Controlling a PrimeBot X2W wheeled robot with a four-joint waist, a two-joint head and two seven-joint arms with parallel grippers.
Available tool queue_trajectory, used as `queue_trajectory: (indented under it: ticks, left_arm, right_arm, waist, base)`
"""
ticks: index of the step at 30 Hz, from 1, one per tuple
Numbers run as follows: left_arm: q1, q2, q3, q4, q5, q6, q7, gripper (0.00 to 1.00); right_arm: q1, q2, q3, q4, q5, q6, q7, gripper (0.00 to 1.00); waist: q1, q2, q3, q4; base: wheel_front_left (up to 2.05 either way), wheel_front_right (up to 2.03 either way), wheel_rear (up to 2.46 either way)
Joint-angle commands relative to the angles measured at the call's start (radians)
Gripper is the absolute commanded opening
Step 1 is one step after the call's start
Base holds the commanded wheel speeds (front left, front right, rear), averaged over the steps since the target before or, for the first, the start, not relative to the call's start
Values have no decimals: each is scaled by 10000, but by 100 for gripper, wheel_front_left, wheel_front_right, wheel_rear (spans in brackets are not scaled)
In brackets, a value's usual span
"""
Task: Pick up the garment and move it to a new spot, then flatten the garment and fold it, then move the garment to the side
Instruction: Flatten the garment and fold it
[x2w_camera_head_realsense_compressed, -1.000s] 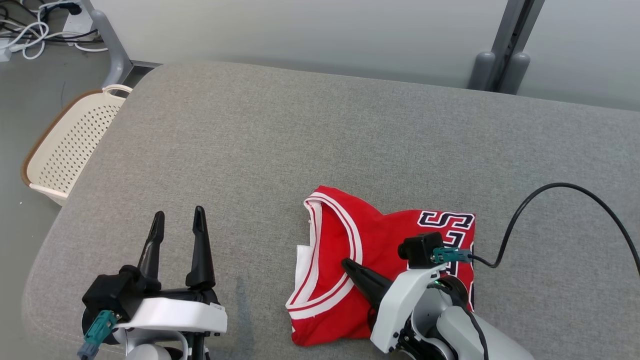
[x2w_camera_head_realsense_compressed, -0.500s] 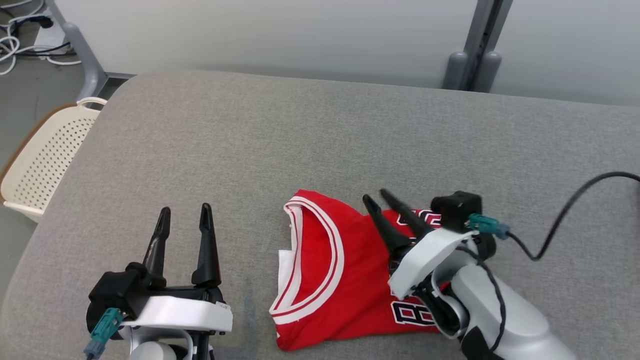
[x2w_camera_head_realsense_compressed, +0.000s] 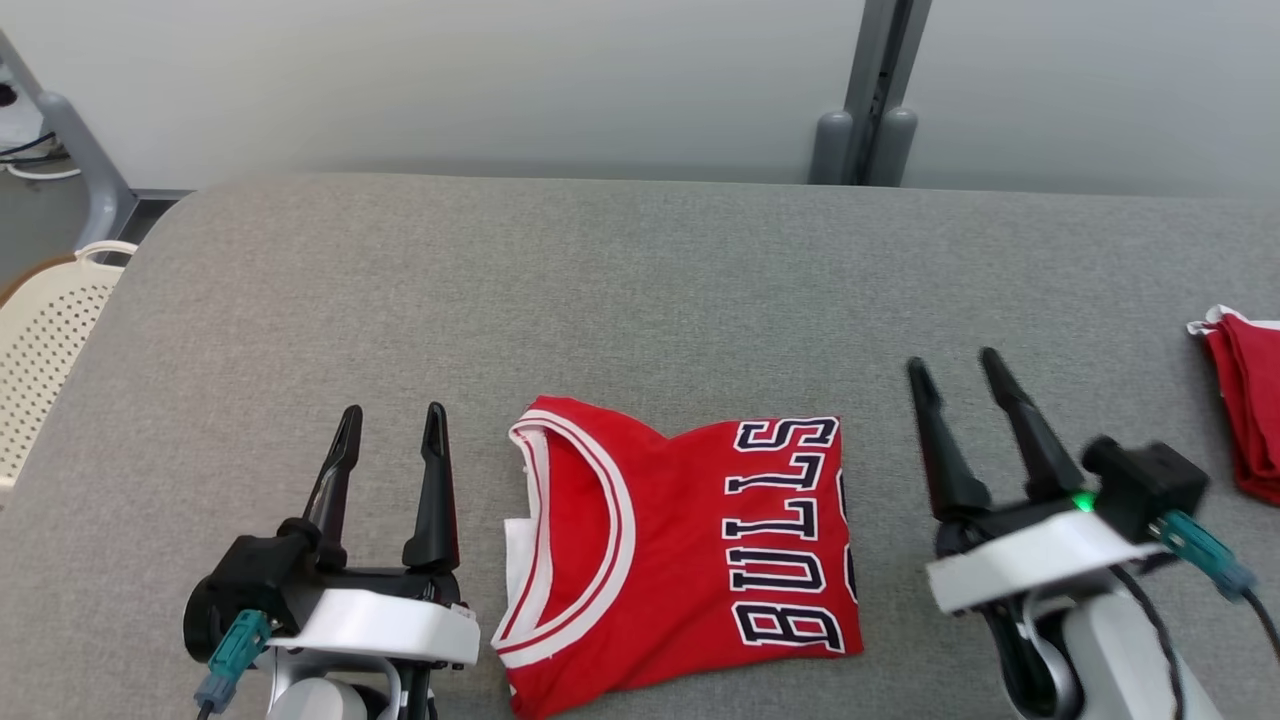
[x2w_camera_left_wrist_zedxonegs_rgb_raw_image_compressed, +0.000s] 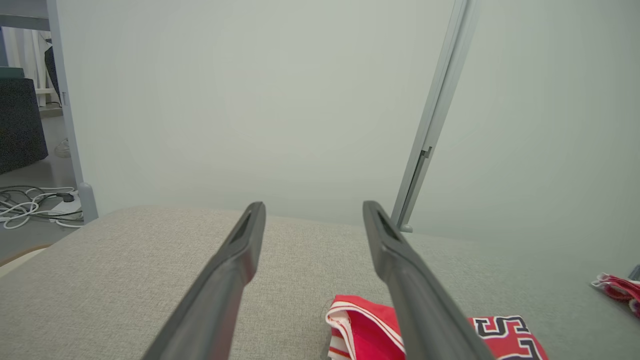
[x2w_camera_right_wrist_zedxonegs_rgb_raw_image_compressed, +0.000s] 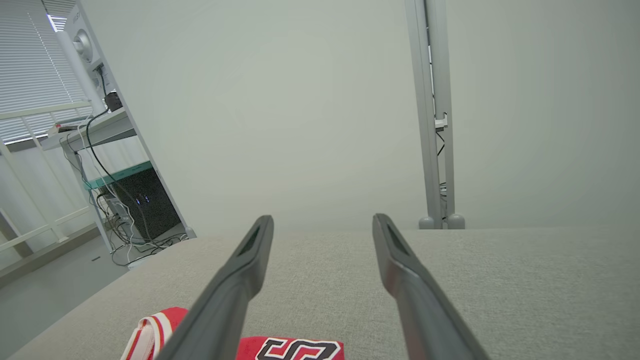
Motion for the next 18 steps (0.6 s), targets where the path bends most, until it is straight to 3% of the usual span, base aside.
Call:
queue_trajectory:
  ticks: [1,10,18]
  left_arm:
    - [61,36,39,23,43,0,-47,100]
    - [502,39,274,44,-35,-15,-47,100]
    - [921,99,554,119,384,38,-47,100]
  right_arm:
    - [327,-48,-234,-324,-97,6,-40,100]
    - [2364,-47,-1741,-2356,-829,6,-41,100]
    - [3131,-48,-2141,-2812,-412,5,-43,100]
  waist:
    - [0,0,-38,-99]
    - [0,0,-213,-445]
    - [0,0,-419,-630]
  base:
    - [0,0,0]
    - [0,0,0]
    - [0,0,0]
